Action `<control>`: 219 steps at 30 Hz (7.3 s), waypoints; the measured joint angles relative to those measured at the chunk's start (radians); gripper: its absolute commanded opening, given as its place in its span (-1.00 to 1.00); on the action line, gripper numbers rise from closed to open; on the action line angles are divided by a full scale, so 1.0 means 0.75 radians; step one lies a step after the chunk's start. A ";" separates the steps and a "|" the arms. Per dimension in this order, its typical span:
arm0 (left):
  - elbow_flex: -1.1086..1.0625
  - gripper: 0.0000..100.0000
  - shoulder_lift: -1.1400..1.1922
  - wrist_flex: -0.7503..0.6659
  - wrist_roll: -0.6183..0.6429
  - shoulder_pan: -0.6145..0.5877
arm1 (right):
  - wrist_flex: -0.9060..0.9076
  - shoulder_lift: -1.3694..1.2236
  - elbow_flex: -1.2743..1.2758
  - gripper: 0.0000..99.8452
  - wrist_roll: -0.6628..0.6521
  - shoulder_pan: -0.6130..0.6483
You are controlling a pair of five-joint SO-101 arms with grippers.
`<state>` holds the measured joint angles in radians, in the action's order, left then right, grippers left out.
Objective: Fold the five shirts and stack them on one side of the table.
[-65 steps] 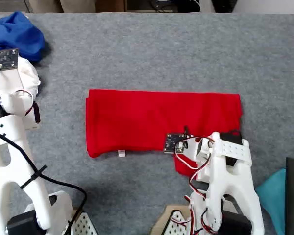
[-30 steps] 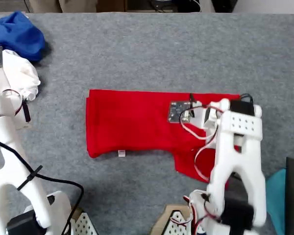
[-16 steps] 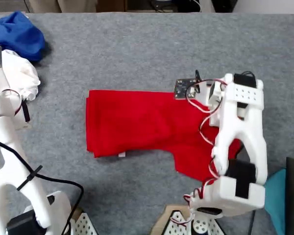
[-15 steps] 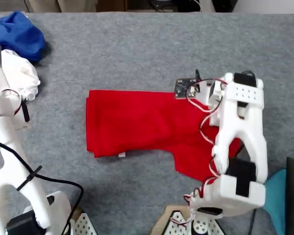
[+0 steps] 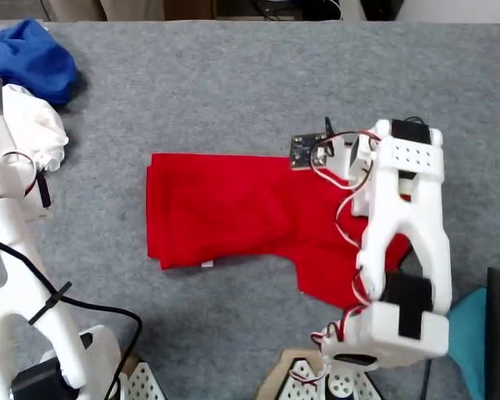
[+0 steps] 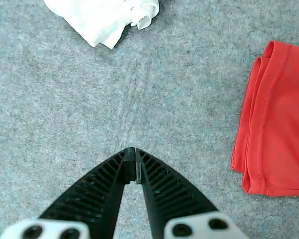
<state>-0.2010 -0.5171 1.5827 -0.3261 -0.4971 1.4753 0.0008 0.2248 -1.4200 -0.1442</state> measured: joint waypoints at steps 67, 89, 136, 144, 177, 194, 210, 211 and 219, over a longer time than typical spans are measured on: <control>0.000 -0.96 0.000 -0.012 -0.084 0.000 | -0.311 0.659 1.268 -0.59 0.031 -0.055; 0.000 -0.96 0.000 -0.012 -0.084 0.000 | -0.366 0.632 1.336 -0.99 0.049 -0.051; 0.000 -0.96 0.000 -0.012 -0.084 0.000 | -0.757 0.618 0.853 -0.47 0.049 -0.014; 0.000 -0.96 0.000 -0.012 -0.084 0.000 | -0.786 0.618 0.861 -0.44 0.049 -0.014; 0.256 -0.58 0.741 -0.014 0.438 0.561 | 0.268 0.282 0.184 -0.83 0.884 0.027; 0.274 -0.57 1.197 -0.192 0.503 0.667 | 0.274 0.170 0.168 -0.83 0.986 0.027; 0.477 -0.85 1.512 -0.229 0.507 0.671 | 0.278 0.170 0.168 -0.83 0.986 0.027; 0.487 -0.92 1.516 -0.229 0.507 0.675 | 0.278 0.170 0.168 -0.83 0.986 0.027; 0.532 -0.96 1.538 -0.229 0.509 0.667 | 0.278 0.170 0.168 -0.83 0.986 0.027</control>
<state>0.1979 0.6368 1.4108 0.0560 0.0031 1.6840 0.1281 0.3506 -0.6805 -0.1243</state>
